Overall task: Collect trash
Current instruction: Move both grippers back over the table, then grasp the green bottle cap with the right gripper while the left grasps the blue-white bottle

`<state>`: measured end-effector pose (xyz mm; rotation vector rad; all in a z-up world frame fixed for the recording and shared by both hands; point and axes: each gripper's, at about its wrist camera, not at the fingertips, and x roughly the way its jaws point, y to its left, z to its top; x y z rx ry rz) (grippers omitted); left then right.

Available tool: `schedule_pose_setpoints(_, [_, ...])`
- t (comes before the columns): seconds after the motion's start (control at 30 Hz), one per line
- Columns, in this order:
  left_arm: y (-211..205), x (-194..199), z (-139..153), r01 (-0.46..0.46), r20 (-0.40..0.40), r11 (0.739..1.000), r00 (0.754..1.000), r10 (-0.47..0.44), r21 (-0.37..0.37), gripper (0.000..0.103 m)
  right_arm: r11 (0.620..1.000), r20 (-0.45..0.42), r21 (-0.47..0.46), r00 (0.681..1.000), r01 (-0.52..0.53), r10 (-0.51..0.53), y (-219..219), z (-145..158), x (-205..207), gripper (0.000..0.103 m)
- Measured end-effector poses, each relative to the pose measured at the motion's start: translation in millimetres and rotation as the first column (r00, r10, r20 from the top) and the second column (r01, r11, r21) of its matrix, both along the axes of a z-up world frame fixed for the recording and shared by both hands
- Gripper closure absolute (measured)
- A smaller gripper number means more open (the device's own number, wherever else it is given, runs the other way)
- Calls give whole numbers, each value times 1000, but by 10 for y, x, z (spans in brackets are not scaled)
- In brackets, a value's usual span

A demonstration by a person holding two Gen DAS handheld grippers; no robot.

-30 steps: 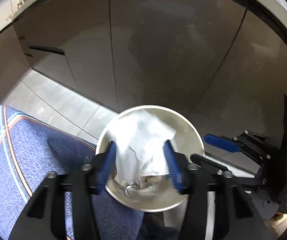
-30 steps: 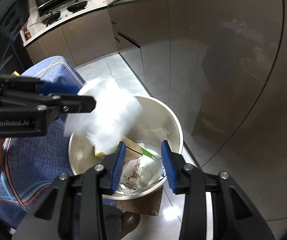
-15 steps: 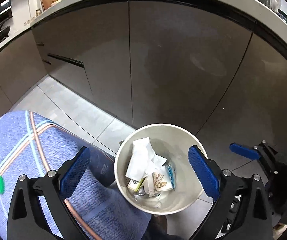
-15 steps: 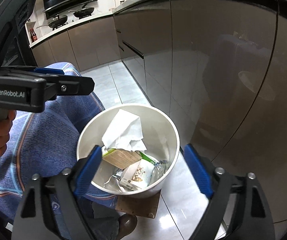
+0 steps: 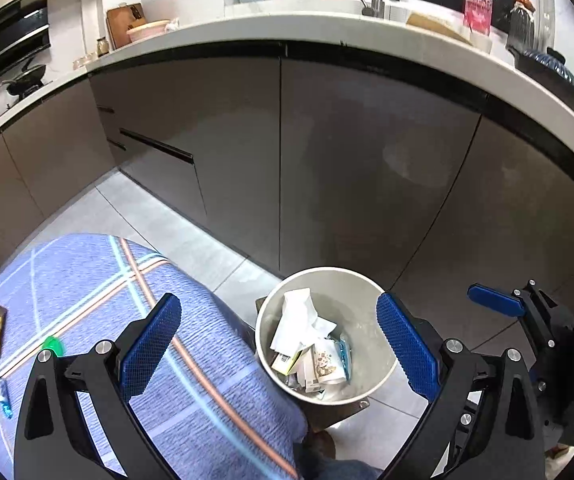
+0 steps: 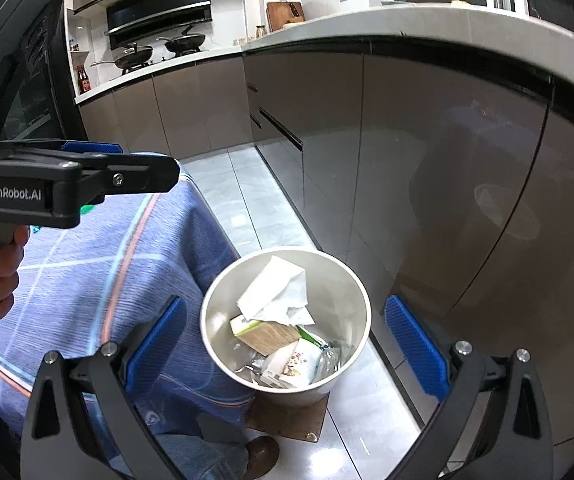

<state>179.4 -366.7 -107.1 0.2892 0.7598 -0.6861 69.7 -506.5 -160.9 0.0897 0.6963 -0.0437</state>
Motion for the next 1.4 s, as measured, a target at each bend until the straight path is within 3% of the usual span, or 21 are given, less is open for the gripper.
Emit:
schedule_pose_setpoints(0.17, [248, -123, 282, -24, 28, 999, 999, 25, -27, 8, 1000, 23, -13, 1000, -21, 21, 169, 242, -71, 3])
schedule_pose_setpoints(0.4, [931, -231, 676, -123, 28, 989, 992, 126, -82, 8, 994, 68, -51, 993, -96, 99, 548, 590, -142, 3])
schedule_pose_setpoints(0.57, [1505, -259, 741, -223, 49, 971, 972, 228, -84, 8, 981, 84, -72, 978, -183, 189, 945, 779, -104, 3])
schedule_pose_setpoints(0.83, [2523, -186, 575, -361, 28, 930, 931, 364, -68, 8, 947, 54, -69, 946, -315, 319, 1606, 847, 137, 3])
schedule_pose_setpoints(1.0, [3065, -74, 377, -440, -12, 896, 898, 440, -59, 8, 930, 6, -10, 930, -366, 367, 1987, 748, 430, 3])
schedule_pose_setpoints(1.17, [3414, 17, 185, -469, -42, 881, 883, 468, -56, 8, 918, -45, 24, 917, -396, 397, 2335, 577, 802, 5])
schedule_pose_setpoints(1.3, [3596, 119, 42, -471, -64, 881, 881, 468, -49, 8, 909, -90, 38, 905, -414, 416, 2551, 432, 1119, 20])
schedule_pose_setpoints(1.4, [3677, 204, -25, -466, -78, 883, 884, 462, -54, 9, 895, -126, 32, 887, -445, 445, 2709, 338, 1358, 36])
